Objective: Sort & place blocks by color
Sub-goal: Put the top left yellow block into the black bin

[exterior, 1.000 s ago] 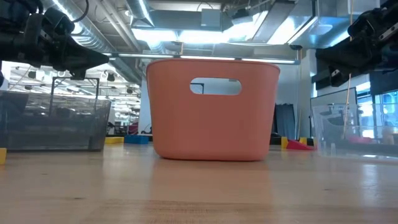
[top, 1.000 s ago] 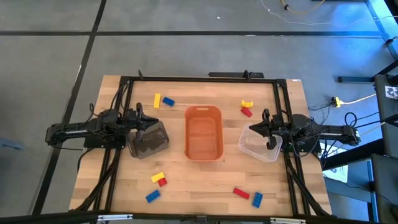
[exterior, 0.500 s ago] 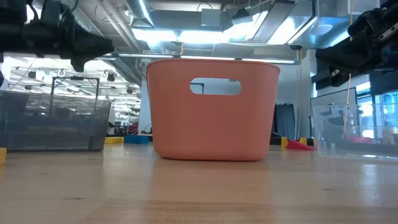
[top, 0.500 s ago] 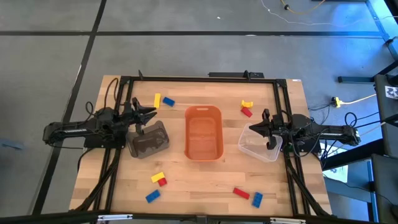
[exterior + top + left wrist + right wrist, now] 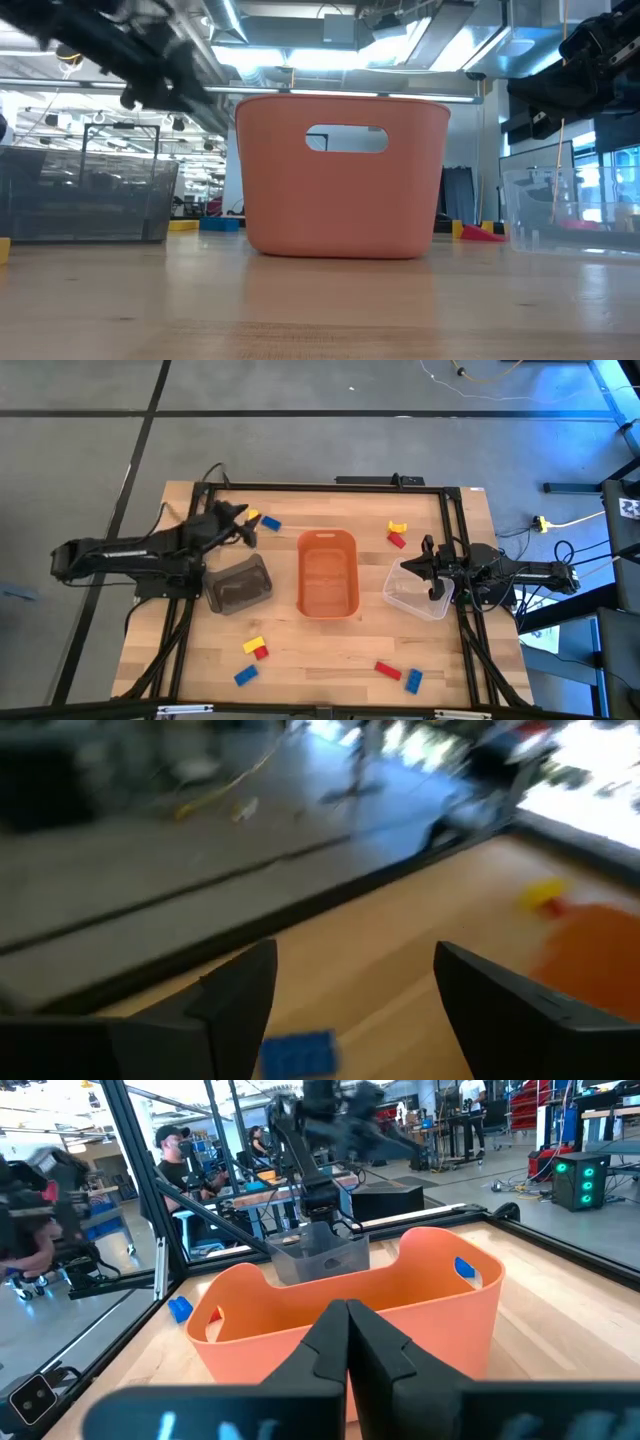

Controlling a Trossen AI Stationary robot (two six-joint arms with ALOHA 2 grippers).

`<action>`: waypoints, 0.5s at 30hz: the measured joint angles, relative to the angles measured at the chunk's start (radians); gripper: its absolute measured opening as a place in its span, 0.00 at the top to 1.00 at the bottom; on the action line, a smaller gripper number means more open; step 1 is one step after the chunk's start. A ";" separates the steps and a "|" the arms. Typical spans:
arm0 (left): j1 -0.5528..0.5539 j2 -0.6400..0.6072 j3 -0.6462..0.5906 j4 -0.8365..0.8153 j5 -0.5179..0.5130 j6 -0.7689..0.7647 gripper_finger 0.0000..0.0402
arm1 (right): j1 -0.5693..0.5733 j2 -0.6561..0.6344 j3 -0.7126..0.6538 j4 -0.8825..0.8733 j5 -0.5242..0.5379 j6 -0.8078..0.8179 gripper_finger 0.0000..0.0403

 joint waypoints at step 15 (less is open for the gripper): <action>0.354 0.446 0.017 -0.064 0.212 -0.254 0.35 | 0.000 0.000 0.000 0.000 0.000 0.000 0.99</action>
